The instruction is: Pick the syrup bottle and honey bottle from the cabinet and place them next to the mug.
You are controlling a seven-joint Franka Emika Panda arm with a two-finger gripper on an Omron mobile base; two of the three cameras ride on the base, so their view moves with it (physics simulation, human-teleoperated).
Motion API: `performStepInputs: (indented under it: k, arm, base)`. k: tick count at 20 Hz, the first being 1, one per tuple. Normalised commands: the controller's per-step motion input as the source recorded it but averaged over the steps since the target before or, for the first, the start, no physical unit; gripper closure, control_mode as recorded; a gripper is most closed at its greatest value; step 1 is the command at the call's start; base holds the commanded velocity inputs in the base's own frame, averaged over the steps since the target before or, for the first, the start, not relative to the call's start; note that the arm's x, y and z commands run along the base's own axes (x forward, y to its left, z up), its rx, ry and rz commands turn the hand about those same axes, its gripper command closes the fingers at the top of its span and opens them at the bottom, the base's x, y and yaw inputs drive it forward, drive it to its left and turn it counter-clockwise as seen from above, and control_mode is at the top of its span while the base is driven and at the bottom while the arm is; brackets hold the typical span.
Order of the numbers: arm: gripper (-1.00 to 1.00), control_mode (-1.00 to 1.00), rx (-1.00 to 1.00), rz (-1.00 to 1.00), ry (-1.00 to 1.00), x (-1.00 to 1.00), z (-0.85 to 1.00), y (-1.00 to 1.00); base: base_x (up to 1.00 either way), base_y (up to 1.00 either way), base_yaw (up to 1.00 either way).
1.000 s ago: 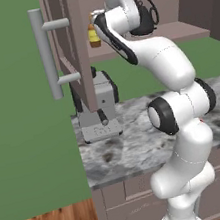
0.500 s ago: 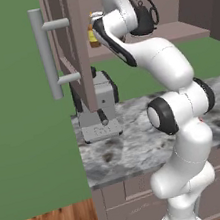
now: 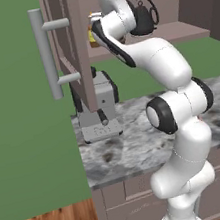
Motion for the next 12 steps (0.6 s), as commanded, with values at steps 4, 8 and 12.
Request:
performStepInputs:
  k: [4,8,12]
  arm:
    - [-1.00,-1.00,0.00,-0.02,0.00,0.10,0.00,0.00]
    - [-1.00,-1.00,0.00,-0.02,0.00,0.09,0.00,0.00]
    - [-1.00,-1.00,0.00,-0.01,0.00,0.01,0.00,0.00]
  base:
    - [0.00,0.00,0.00]
    - [0.00,0.00,0.00]
    - [0.00,0.00,0.00]
